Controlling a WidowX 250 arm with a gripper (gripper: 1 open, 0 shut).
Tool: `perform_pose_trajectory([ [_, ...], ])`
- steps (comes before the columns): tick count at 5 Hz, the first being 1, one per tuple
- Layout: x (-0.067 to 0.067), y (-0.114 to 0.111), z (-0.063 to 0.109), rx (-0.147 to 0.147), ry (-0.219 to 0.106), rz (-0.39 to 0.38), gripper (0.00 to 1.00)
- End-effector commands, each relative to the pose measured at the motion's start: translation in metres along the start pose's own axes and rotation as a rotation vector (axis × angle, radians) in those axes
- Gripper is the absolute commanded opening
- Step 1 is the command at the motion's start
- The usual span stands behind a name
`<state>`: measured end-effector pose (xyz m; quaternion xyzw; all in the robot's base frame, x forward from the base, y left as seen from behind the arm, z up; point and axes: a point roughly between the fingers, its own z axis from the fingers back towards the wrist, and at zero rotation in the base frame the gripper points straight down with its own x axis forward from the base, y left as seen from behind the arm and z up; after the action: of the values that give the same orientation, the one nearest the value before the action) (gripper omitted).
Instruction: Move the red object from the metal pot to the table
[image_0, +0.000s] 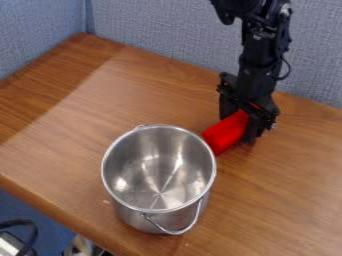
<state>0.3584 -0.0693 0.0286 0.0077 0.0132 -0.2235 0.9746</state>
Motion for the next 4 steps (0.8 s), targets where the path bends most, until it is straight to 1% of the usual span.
perform_pose_trajectory([
  [1, 0.0116, 0.0035, 0.0145, 0.023, -0.046, -0.007, 0.00],
  [2, 0.0145, 0.0060, 0.0146, 0.026, -0.045, -0.004, 0.00],
  [4, 0.0158, 0.0078, 0.0160, 0.027, -0.042, 0.000, 0.00],
])
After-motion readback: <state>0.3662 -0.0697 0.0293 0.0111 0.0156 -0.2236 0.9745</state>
